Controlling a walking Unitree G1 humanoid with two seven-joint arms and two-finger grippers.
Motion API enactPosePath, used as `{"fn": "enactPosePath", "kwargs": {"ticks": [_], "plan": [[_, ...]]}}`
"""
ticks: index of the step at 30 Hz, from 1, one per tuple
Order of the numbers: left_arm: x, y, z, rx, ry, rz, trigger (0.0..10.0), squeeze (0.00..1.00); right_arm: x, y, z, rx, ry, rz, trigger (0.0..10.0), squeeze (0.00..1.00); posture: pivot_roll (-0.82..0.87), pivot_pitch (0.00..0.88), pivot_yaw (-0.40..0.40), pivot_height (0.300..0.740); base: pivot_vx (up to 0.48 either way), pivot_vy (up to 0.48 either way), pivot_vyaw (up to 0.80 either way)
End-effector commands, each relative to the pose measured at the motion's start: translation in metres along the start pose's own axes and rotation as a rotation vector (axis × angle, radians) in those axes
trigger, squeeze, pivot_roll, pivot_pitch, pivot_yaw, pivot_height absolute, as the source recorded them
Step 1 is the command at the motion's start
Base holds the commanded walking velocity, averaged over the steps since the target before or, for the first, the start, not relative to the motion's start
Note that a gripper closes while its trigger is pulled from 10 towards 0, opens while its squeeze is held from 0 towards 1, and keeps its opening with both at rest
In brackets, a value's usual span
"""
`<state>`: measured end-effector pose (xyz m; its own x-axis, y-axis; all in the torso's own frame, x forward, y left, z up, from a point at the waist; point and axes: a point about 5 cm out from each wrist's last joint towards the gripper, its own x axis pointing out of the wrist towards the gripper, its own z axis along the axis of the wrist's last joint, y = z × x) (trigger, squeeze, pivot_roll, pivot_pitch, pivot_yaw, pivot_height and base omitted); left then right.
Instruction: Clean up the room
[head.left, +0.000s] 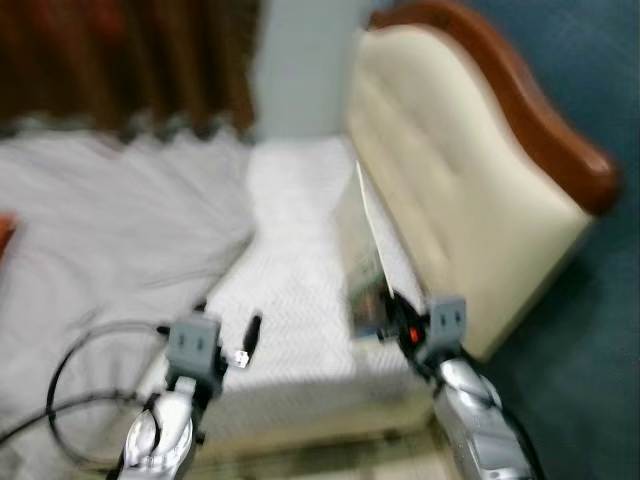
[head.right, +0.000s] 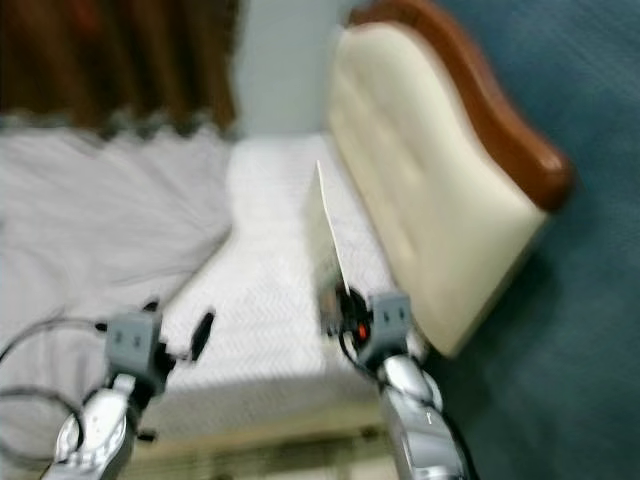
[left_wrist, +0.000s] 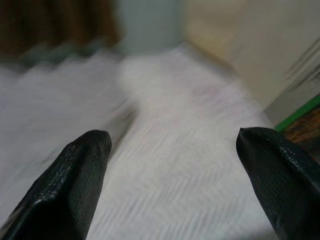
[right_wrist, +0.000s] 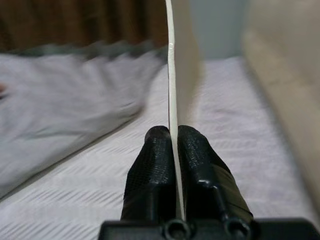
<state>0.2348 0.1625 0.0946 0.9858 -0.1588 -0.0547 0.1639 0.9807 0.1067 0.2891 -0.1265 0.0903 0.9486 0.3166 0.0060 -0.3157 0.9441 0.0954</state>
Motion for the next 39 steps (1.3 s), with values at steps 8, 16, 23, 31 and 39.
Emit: {"fn": "enactPosePath", "kwargs": {"ticks": [8,16,23,31,39], "plan": [[0.008,-0.005,0.002,0.015,-0.002,-0.033,10.0,0.00,0.008,0.013,0.009,-0.013,-0.028,0.063,0.0,0.00,0.00,0.103,-0.039,0.740,0.093,0.000,0.50],[0.009,-0.004,0.000,0.020,0.008,-0.049,10.0,0.00,0.007,0.013,0.006,-0.007,-0.012,0.053,0.0,0.00,-0.01,0.111,-0.031,0.740,0.458,0.000,0.00],[0.011,-0.001,-0.002,0.023,0.016,-0.061,10.0,0.00,0.006,0.013,0.004,-0.005,-0.005,0.052,0.0,0.00,-0.01,0.114,-0.026,0.740,0.461,0.000,0.00],[0.010,-0.001,-0.001,0.018,0.014,-0.059,10.0,0.00,0.005,0.013,0.001,-0.003,0.015,0.057,0.0,0.00,-0.01,0.125,-0.022,0.740,0.461,0.000,0.00],[0.007,0.000,0.001,0.060,0.020,-0.077,10.0,0.00,0.026,0.016,0.002,0.048,0.040,0.085,0.0,0.00,0.02,0.159,0.003,0.740,0.466,0.000,0.00]]}}
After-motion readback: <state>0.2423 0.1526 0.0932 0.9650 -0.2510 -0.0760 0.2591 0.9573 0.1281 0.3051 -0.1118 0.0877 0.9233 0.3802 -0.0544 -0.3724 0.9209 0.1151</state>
